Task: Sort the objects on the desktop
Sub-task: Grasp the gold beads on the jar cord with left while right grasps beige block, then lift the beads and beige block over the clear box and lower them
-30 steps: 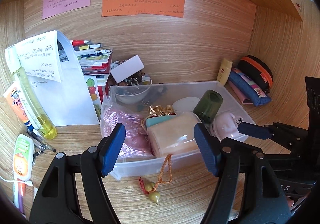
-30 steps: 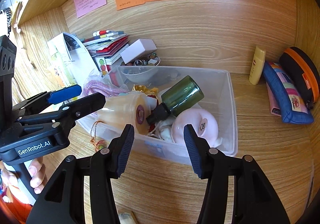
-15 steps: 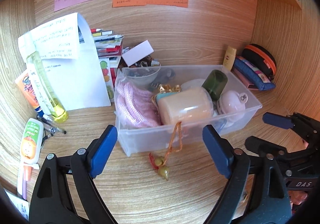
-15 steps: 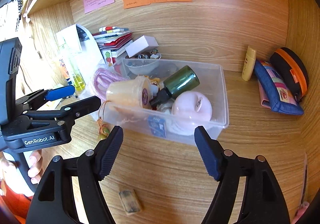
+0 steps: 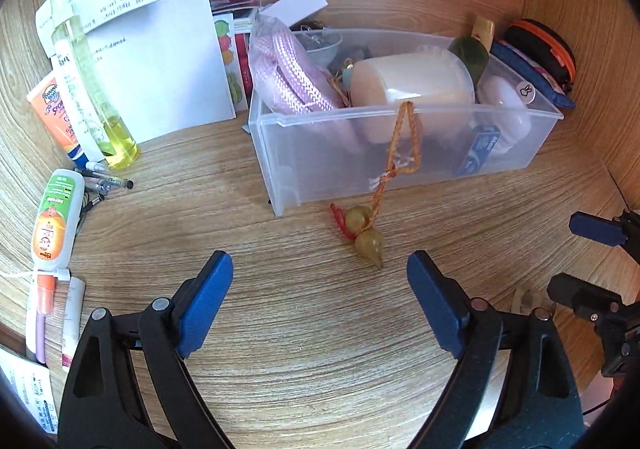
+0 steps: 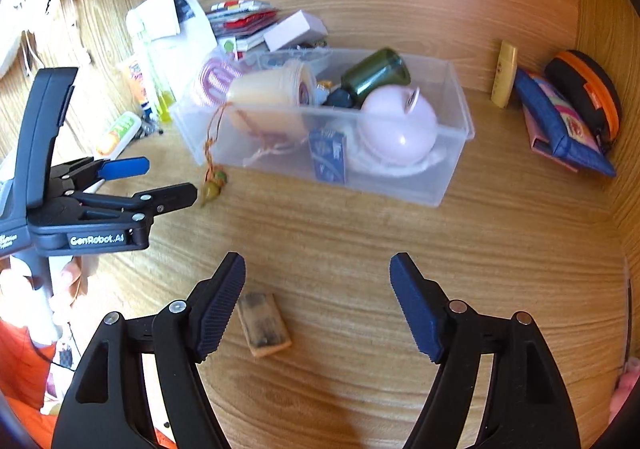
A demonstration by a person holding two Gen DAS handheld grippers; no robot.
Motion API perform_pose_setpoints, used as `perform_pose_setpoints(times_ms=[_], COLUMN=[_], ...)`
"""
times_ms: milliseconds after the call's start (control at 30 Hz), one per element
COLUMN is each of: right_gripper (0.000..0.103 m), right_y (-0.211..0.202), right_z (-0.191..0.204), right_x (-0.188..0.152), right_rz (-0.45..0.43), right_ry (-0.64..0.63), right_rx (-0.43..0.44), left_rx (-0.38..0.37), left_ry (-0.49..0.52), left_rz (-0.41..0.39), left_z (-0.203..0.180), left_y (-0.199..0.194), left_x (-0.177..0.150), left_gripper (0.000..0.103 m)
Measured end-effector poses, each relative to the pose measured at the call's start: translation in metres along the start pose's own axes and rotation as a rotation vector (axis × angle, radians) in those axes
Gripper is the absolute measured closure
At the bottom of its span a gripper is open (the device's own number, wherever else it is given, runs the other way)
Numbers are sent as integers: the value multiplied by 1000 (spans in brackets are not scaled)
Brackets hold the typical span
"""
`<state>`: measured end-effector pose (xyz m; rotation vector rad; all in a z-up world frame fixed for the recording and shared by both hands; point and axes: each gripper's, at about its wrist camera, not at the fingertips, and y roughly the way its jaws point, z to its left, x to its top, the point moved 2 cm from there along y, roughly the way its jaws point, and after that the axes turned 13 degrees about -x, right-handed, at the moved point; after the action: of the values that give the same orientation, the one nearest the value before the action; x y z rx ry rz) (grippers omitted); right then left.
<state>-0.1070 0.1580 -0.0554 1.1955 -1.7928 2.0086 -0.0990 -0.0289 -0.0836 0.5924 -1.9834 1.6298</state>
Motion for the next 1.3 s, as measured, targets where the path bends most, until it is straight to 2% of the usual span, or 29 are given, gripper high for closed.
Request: perform_pose_setpoints(times_ms=[200,267,300,400,433,567,667,733,800,867,1000,1300], right_gripper=[31,32,33,48,50,60,68,77,81,81,81,81], right_y=[4,4,4,5,5,5,5,4,3,4,5,-4], right_z=[13,16,17,22,23,26,29,32,34,34,30,12], right_x=[-17,-20,-21,-23,-23,-24,-25,-26,-26,-26,-22,0], right_rz=[26,28,30,38,35,32,23,20,17,17,26,-6], right_ry=[-55,-69,-76,-97,-104,-125,-141,-148,-156,-152,-118,-29], right_rx=[23,35,41,45,38,37,33,43,35,37,57,64], left_rx=[-18,-12,-13,-27,-33,-61,-52,-52,-56,-72,-88,-96], left_ry=[8,25,30,26,23,6,9,10,12,15,34,58], left_rz=[22,23,28,40,44,52,46,43,38,37,38,-21], left_z=[-5,-9,-11,-13,-13,-12,-12,-12,-12,-12,-19,-32], left_y=[12,14,16,22,23,27,29,29,28,28,24,3], left_x=[2,2,3,3,4,6,7,7,7,6,6,7], left_gripper=[14,20,25,34,38,46,54,62,70,74,87,87])
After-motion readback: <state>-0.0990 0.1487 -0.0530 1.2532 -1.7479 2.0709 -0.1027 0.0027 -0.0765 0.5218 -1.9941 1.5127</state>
